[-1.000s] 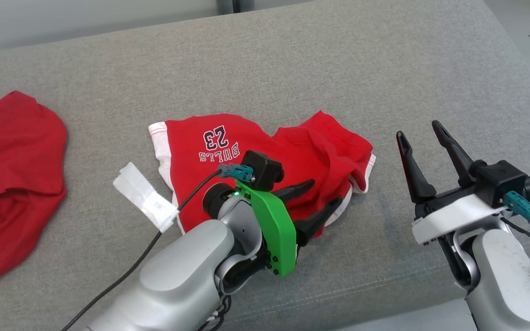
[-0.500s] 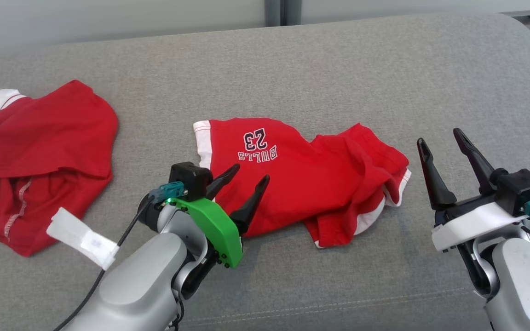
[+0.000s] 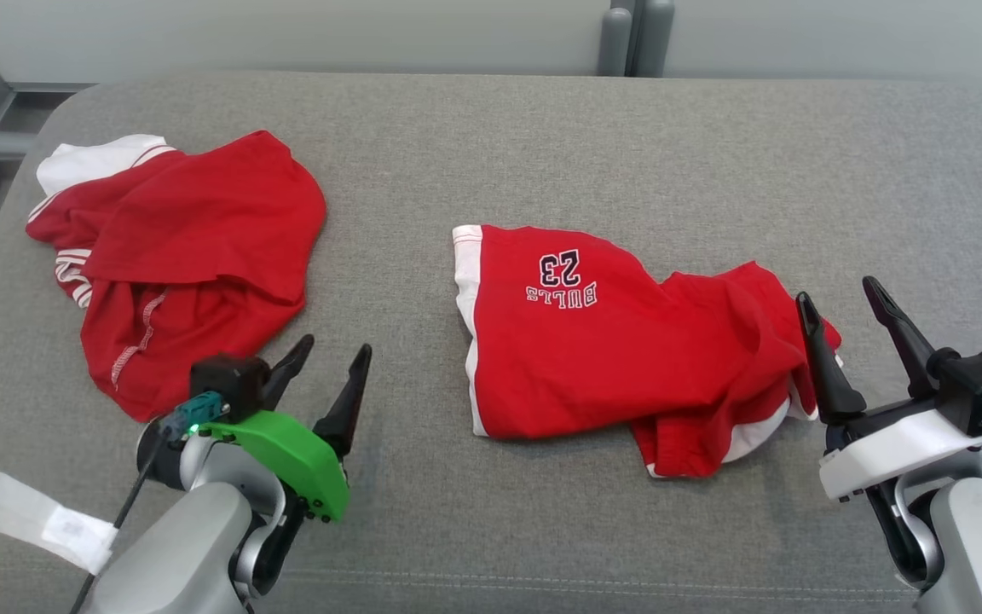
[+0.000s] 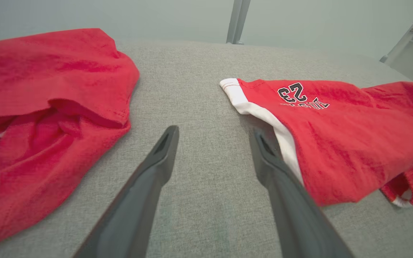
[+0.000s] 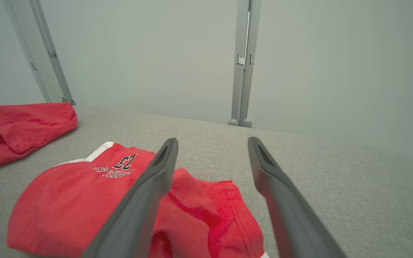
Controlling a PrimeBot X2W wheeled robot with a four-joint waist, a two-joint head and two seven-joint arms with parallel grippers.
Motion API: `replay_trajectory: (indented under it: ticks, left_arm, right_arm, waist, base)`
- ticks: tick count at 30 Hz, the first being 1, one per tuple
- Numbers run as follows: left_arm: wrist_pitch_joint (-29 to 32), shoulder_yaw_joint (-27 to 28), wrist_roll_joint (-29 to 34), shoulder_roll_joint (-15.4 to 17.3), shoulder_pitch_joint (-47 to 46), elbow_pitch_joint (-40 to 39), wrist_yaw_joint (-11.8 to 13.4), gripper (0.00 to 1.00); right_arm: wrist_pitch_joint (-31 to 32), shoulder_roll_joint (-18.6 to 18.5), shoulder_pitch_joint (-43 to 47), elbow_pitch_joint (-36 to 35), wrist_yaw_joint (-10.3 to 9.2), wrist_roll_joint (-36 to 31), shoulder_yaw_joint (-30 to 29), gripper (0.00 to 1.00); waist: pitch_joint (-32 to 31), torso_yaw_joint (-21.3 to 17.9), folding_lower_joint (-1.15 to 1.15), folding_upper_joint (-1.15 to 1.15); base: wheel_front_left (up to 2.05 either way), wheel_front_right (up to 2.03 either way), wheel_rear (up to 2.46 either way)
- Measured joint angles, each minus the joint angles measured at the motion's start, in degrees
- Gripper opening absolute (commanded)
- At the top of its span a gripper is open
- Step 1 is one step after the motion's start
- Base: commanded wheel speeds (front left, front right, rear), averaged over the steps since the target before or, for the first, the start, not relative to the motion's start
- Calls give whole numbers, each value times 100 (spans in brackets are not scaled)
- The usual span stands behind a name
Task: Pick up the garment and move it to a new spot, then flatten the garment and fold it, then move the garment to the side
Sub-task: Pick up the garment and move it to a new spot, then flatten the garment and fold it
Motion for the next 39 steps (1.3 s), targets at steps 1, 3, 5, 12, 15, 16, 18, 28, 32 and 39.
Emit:
replay_trajectory:
  ticks: [1,3,5,12,15,16,18,28,32,39]
  left_arm:
    - [-4,90,0,25,40,-9,15,100]
    - [-3,219,1,82,121,-22,34,100]
    - [-3,341,20,119,221,-24,65,100]
    - [-1,1129,268,143,577,-459,143,100]
    - [-1,1206,338,152,711,-535,143,100]
    - [-1,1235,355,154,788,-578,143,100]
    - [-1,1308,400,158,913,-646,143,100]
    - [-1,1614,679,140,1178,-981,138,100]
    - [-1,1699,631,43,1350,-1021,96,100]
    - [48,1700,-171,-398,1410,-972,-296,100]
  right_arm:
    - [0,0,13,0,0,-1,7,100]
    - [0,1,19,2,0,-2,16,100]
    - [0,0,23,22,0,-5,27,100]
    - [0,-16,145,82,0,-11,0,100]
    - [0,-15,204,83,0,-10,-30,100]
    - [0,-14,226,82,0,-10,-52,100]
    - [0,-14,261,71,0,-10,-78,100]
    - [0,-2,311,64,0,-10,-100,100]
    - [0,5,310,40,0,-11,-63,100]
    - [0,54,253,8,0,-12,143,100]
  waist:
    - [-14,27,0,0]
    - [-43,56,0,0]
    - [-73,63,0,0]
    - [-244,34,0,0]
    - [-291,23,0,0]
    - [-312,18,0,0]
    - [-331,6,0,0]
    - [-299,-16,0,0]
    - [-253,-33,0,0]
    - [-123,-195,0,0]
  base:
    - [0,0,0]
    - [0,0,0]
    - [0,0,0]
    - [0,0,0]
    - [0,0,0]
    - [0,0,0]
    - [0,0,0]
    - [0,0,0]
    - [0,0,0]
    - [0,0,0]
